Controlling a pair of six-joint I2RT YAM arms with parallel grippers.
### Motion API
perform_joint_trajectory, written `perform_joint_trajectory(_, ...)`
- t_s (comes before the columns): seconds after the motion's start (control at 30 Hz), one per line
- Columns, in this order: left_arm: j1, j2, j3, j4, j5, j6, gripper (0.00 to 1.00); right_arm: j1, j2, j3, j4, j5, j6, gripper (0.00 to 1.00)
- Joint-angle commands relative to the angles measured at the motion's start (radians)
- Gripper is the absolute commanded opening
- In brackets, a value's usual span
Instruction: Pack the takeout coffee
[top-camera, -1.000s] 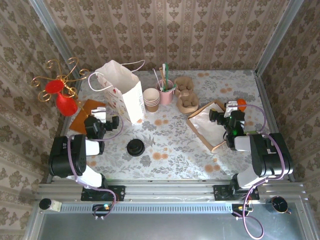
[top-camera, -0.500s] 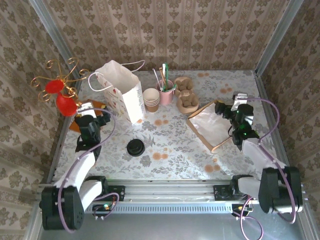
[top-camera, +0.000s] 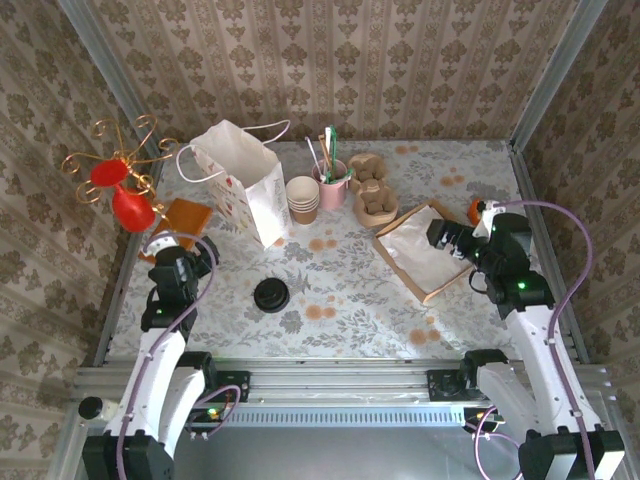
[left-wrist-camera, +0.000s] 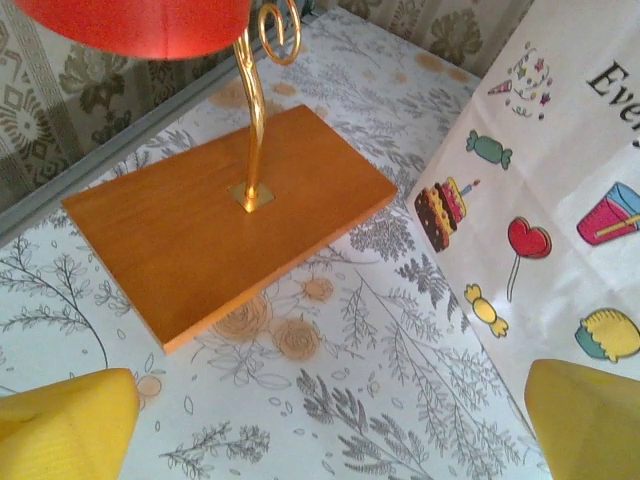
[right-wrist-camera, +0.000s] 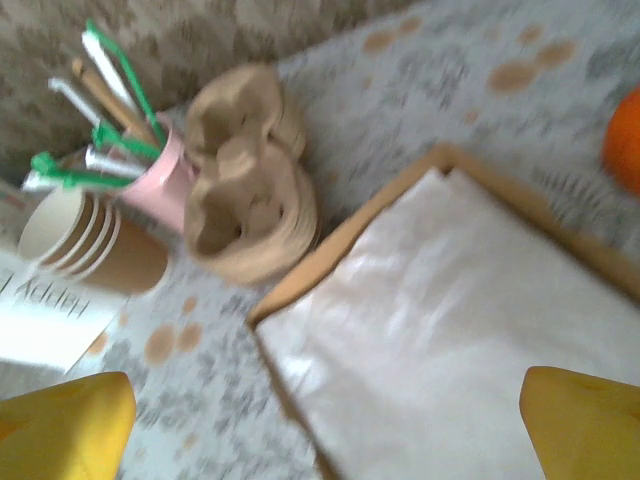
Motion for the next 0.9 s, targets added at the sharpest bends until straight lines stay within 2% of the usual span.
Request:
perform_joint_trajectory(0.0, 0.003, -0.034, 0.002, -0.063, 0.066, -0.034, 1.0, 0.013, -0.005, 0.064, -0.205, -0.134, 0.049, 1.0)
perform_joint_trajectory(0.17, 0.004, -0.027, 0.062, -0.153, 0.153, -0.041, 1.0, 0.027, 0.038, 0.167, -0.34, -0.178, 0.042, 1.0)
perform_joint_trajectory(0.47, -0.036, -0.079, 0.144, -0.421, 0.226, -0.09, 1.0, 0.039, 0.16, 0.257, -0.419, -0.215, -0.016, 0.99)
perform_joint_trajectory(0.57, -0.058, -0.044, 0.158, -0.463, 0.262, -0.096, 1.0, 0.055, 0.184, 0.272, -0.424, -0.221, -0.02, 0.98)
perform_joint_trajectory(0.67, -0.073, 0.014, 0.167, -0.465, 0.355, -0.101, 1.0, 0.077, 0.209, 0.277, -0.412, -0.222, -0.011, 0.94)
perform_joint_trajectory(0.87, -0.155, 0.094, 0.231, -0.517, 0.413, -0.129, 1.0, 0.118, 0.27, 0.289, -0.394, -0.216, -0.005, 0.85)
